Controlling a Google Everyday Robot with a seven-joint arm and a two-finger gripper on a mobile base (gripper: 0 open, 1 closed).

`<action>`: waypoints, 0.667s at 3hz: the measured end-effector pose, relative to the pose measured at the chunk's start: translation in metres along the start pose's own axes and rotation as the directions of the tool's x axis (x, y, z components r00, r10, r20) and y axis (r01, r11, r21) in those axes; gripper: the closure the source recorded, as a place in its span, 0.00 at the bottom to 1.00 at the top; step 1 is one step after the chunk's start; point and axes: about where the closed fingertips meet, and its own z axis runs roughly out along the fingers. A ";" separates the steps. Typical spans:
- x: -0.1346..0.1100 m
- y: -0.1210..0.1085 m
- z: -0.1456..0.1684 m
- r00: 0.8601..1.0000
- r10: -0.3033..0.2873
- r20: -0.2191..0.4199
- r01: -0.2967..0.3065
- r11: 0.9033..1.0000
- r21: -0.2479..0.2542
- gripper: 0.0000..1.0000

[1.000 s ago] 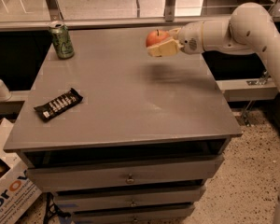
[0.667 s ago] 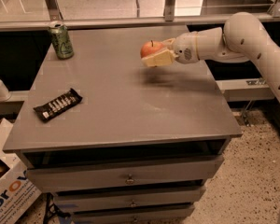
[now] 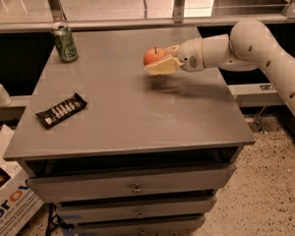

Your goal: Move apple near rxbar chocolate

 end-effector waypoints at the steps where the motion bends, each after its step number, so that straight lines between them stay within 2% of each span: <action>1: 0.008 0.035 0.012 0.999 0.013 0.031 -0.011 0.997 -0.075 1.00; 2: 0.015 0.086 0.028 0.997 0.028 0.068 -0.015 0.982 -0.187 1.00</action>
Offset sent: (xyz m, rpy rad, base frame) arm -0.1238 0.0805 -0.0287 0.1722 0.0835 0.2709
